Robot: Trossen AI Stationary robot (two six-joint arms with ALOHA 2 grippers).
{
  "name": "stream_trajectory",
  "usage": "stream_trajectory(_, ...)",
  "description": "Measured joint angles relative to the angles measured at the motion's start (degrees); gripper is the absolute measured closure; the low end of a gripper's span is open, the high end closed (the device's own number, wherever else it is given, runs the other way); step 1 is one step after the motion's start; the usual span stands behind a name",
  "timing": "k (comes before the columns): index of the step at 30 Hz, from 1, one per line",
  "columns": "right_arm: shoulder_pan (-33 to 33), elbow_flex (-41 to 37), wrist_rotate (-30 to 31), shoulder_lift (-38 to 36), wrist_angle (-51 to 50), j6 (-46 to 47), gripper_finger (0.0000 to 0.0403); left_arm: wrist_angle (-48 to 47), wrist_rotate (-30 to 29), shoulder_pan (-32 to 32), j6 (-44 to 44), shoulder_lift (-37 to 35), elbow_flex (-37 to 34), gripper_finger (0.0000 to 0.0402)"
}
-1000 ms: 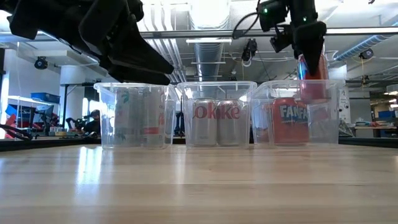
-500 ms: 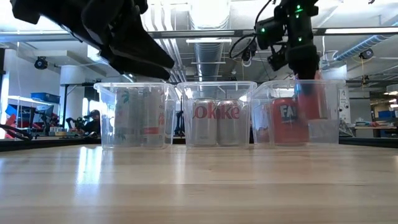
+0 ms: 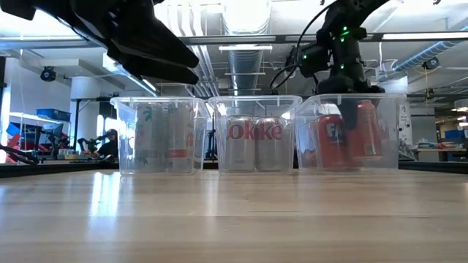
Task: Sort soda cans
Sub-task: Put the red soda can into the right transparent bin, then return to Home Position
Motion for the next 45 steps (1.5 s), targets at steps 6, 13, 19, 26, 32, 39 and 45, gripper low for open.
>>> stream_trajectory(6, 0.00, -0.74, 0.25, 2.37, 0.69, 1.24, 0.0084, 0.00, 0.00, -1.28, 0.07, -0.73, 0.00, 0.0066)
stream_trajectory(13, 0.04, -0.77, 0.75, 2.49, 1.90, -0.83, 0.0055, -0.10, -0.35, -2.05, 0.89, -1.12, 0.00, 0.0066)
stream_trajectory(19, 0.02, 3.08, 0.26, -1.46, -0.90, -3.09, 0.0047, -1.79, -0.37, -2.22, 0.76, -1.86, -0.06, 0.0066)
stream_trajectory(26, 1.16, 10.33, 4.28, -9.92, -3.45, -3.71, 0.0062, -10.46, 0.07, -2.40, -0.86, -8.98, 0.00, 0.0066)
stream_trajectory(32, 7.44, 8.23, 5.02, -20.30, 9.70, -7.88, 0.0083, -20.04, -0.56, -2.38, -5.86, -18.06, 0.00, 0.0066)
stream_trajectory(39, 21.95, -4.78, 5.19, -27.08, 37.92, -8.99, 0.0134, -19.44, -0.57, -2.28, -1.85, -22.49, 0.00, 0.0066)
stream_trajectory(45, 32.63, -21.77, 5.39, -22.27, 74.97, -14.18, 0.0187, -18.98, -0.45, -1.96, -4.85, -21.07, -0.20, 0.0066)
